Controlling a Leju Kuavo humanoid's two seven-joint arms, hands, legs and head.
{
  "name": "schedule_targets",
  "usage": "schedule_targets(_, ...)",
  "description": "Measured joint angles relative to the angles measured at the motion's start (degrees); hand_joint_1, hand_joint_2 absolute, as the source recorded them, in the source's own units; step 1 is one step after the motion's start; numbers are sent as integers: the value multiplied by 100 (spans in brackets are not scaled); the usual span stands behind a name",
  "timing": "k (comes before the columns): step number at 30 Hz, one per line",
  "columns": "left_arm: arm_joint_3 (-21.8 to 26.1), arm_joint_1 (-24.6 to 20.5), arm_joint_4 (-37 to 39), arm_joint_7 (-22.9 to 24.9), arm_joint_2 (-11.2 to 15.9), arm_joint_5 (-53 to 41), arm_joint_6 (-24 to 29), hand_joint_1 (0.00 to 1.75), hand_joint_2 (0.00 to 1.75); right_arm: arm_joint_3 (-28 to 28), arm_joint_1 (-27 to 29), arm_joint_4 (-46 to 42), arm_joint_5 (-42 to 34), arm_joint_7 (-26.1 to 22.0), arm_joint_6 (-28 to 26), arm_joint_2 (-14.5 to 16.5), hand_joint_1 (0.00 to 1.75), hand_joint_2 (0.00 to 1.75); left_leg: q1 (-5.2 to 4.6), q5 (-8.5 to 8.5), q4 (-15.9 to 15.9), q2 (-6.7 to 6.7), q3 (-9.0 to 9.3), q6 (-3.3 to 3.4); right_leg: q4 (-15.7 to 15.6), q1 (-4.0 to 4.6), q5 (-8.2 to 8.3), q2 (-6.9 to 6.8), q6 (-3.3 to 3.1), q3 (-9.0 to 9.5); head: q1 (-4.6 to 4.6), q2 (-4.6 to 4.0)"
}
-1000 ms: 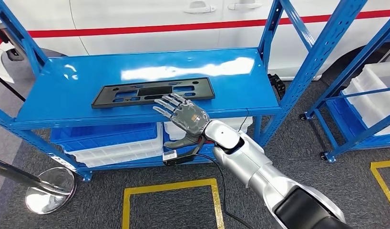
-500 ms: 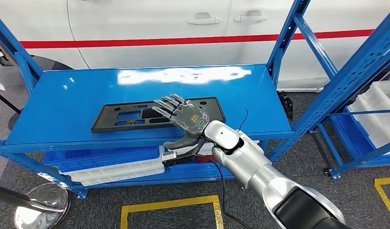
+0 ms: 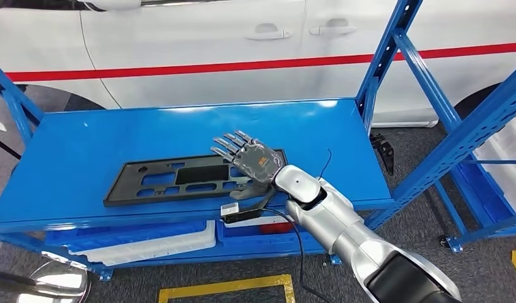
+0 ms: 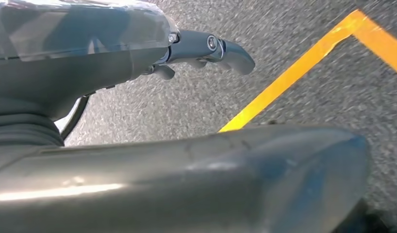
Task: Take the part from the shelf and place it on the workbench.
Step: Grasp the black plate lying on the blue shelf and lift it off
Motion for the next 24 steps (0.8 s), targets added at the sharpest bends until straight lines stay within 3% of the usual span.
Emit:
schedule_targets(2, 1, 2, 0, -1, 1, 19, -8, 0, 0, 17, -19, 84, 187, 147, -8, 17, 0, 175, 16, -252, 503, 5, -374, -44, 19, 5, -48, 0, -10, 20, -1, 0)
schedule_targets(3, 1, 6, 1, -1, 3, 25, -9, 0, 0, 30, -38, 150, 290, 222, -15, 27, 0, 175, 20, -220, 507, 10, -448, -53, 39, 5, -74, 3, -7, 30, -1, 0)
schedule_targets(4, 2, 10, 1, -1, 6, 27, -10, 0, 0, 44, -64, 227, 387, 293, -24, 35, 0, 175, 24, -45, 291, 16, -411, -57, 67, 3, -102, 6, 1, 43, -1, 0)
schedule_targets(6, 2, 6, 1, -1, 12, 27, -9, 0, 0, 67, -120, 380, 518, 396, -34, 49, 0, 175, 24, 436, -498, 33, -138, -40, 135, 2, -157, 10, 36, 67, 0, 0)
schedule_targets(7, 2, -2, 0, -1, 13, 26, -9, 0, 0, 75, -149, 454, 552, 426, -40, 54, 0, 175, 13, 556, -799, 38, -29, -11, 162, 6, -174, 9, 59, 67, 1, 0)
schedule_targets(8, 2, -6, 0, 3, 13, 26, -9, 0, 0, 82, -174, 521, 574, 444, -45, 61, 0, 175, 1, 623, -959, 40, 30, 28, 180, 10, -185, 8, 88, 61, 1, 0)
schedule_targets(12, 2, -1, 1, 18, 13, 23, -9, 0, 0, 108, -223, 706, 596, 454, -62, 80, 0, 175, 6, 737, -1023, 38, 60, 177, 254, 9, -250, 2, 207, 32, 1, 0)
schedule_targets(14, 2, -9, 0, 19, 12, 22, -9, 0, 0, 118, -249, 767, 596, 455, -64, 81, 0, 175, 24, 777, -1051, 44, 69, 220, 696, -12, -548, -5, 271, -150, 2, 0)
schedule_targets(16, 2, -10, 0, 19, 14, 22, -9, 0, 0, 133, -254, 828, 629, 472, -65, 81, 0, 175, 22, 781, -1049, 45, 59, 230, 1483, -43, -932, -13, 322, -482, 2, 0)
schedule_targets(17, 2, -8, 0, 21, 14, 23, -9, 0, 0, 144, -251, 859, 672, 496, -65, 81, 0, 175, 22, 780, -1046, 44, 55, 231, 1765, -60, -1025, -16, 339, -598, 2, 0)
schedule_targets(18, 2, -6, 0, 25, 14, 23, -9, 0, 0, 158, -253, 890, 731, 525, -64, 81, 0, 175, 22, 780, -1041, 43, 52, 230, 1842, -76, -1013, -19, 348, -614, 2, 0)
schedule_targets(19, 2, -6, 0, 28, 14, 24, -10, 0, 0, 172, -263, 918, 797, 553, -61, 83, 0, 175, 22, 778, -1036, 41, 51, 227, 1685, -89, -906, -22, 348, -514, 2, 0)
schedule_targets(22, 2, -18, 0, 37, 13, 34, -10, 0, 0, 216, -343, 990, 910, 595, -27, 109, 0, 175, 11, 765, -1018, 38, 49, 183, 554, -87, -500, -22, 302, 112, 1, 0)
schedule_targets(24, 2, -25, 0, 43, 14, 42, -9, 0, 0, 265, -412, 1058, 931, 626, 30, 141, 4, 175, 2, 758, -1016, 38, 40, 119, 229, -55, -454, -18, 258, 277, 1, 0)
